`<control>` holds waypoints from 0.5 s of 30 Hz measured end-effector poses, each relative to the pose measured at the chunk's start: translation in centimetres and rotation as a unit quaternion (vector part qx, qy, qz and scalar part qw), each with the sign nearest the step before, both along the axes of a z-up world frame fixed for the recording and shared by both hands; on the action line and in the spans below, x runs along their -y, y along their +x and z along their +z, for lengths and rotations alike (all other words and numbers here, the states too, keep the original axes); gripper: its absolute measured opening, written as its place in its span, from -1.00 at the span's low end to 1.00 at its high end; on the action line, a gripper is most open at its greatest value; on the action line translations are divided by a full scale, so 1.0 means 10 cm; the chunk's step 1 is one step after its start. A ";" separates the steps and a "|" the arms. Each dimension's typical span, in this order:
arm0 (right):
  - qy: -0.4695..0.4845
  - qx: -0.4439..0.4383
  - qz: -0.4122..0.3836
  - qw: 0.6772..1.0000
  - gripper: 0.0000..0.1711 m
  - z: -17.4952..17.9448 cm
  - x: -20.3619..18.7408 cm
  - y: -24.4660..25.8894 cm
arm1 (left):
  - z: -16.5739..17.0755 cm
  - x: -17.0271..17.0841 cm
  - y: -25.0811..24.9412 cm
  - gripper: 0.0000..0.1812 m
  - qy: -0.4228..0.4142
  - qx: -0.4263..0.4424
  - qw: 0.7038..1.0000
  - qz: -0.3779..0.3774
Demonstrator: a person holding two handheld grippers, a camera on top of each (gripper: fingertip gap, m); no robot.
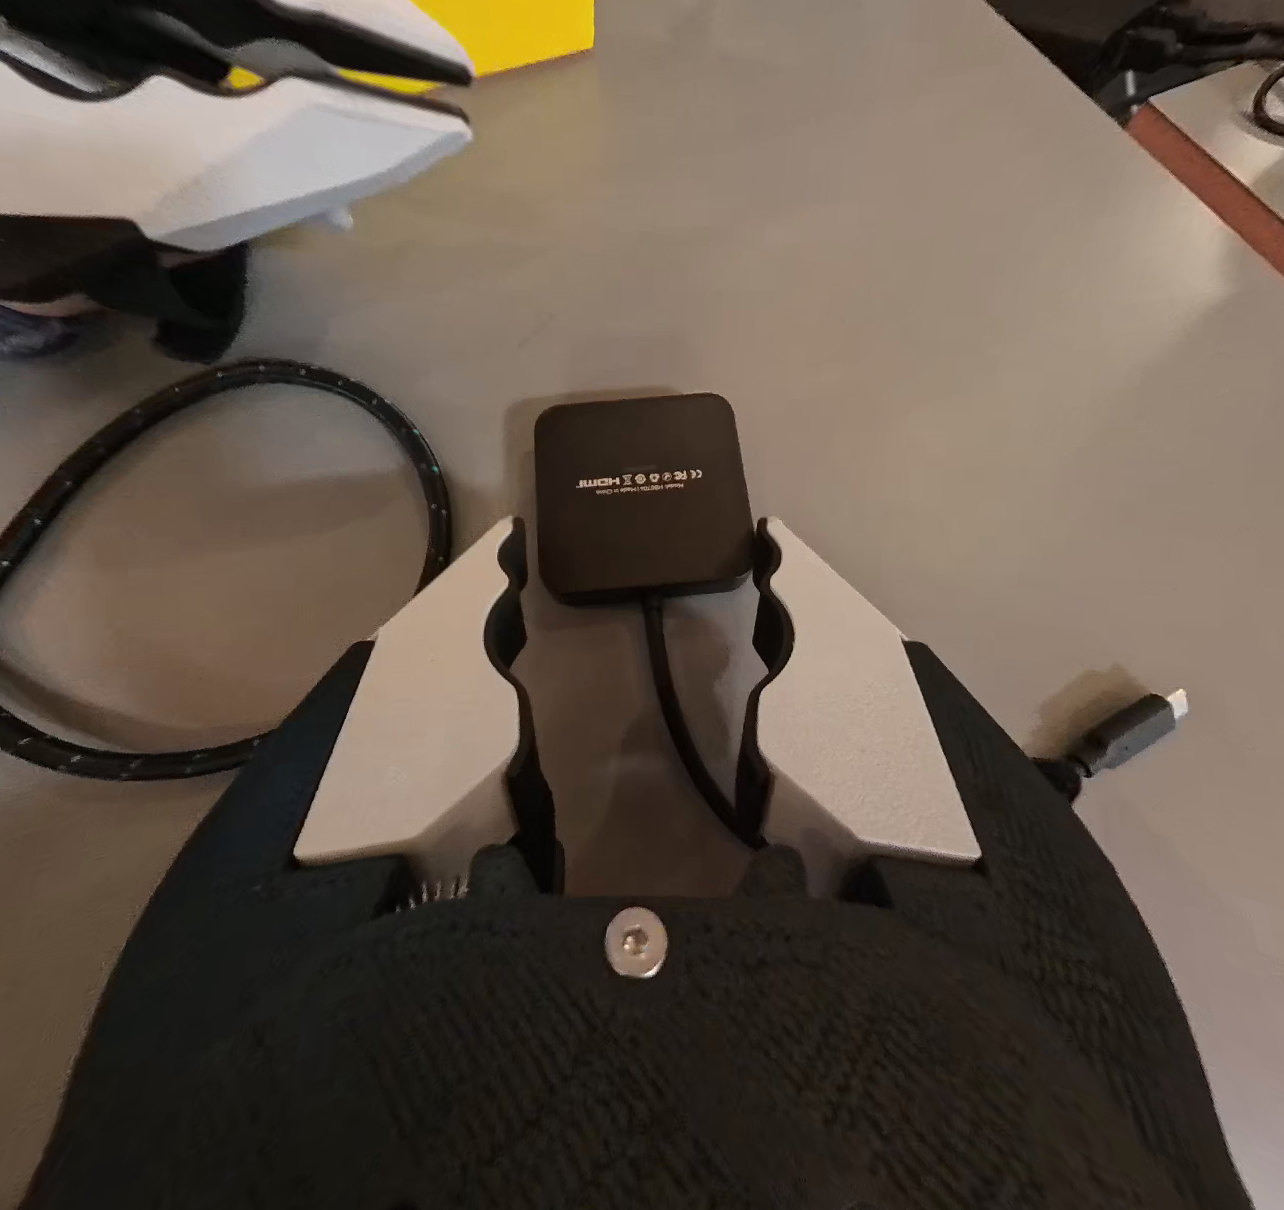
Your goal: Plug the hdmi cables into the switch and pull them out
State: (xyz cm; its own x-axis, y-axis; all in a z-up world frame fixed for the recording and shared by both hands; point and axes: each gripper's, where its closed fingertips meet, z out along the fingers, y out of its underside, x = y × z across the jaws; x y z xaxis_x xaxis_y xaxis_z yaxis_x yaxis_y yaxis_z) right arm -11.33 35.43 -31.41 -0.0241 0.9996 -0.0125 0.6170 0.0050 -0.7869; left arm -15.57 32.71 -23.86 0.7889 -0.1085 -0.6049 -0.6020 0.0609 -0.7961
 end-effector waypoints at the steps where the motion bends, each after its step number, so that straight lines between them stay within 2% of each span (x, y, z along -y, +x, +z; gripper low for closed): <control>1: 0.003 0.004 0.001 1.000 -0.24 -0.02 0.00 0.00 | -0.01 0.00 0.02 -0.97 -0.002 -0.004 1.000 -0.003; 6: 0.013 0.022 0.014 1.000 -0.22 -0.10 -0.02 -0.02 | -0.03 0.01 0.08 -0.97 0.000 -0.028 1.000 -0.009; 11: 0.011 0.031 0.030 0.999 -0.23 -0.10 -0.01 -0.01 | 0.01 0.02 0.06 -0.88 0.000 -0.011 1.000 -0.011; 13: -0.017 0.032 0.030 0.999 -0.24 -0.06 0.01 0.01 | 0.01 0.05 0.13 -0.64 -0.002 -0.008 0.999 -0.042; 15: -0.065 0.004 0.033 0.997 -0.24 0.07 0.06 0.02 | -0.04 0.16 0.38 -0.21 -0.017 -0.036 0.991 -0.127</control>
State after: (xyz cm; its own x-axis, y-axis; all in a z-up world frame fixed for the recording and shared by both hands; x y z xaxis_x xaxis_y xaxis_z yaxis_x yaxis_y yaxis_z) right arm -11.18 34.84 -30.71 -0.0886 0.9857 -0.1431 0.6245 -0.0570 -0.7789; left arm -11.76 31.10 -24.26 0.6879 -0.3199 -0.6515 -0.6267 0.1911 -0.7555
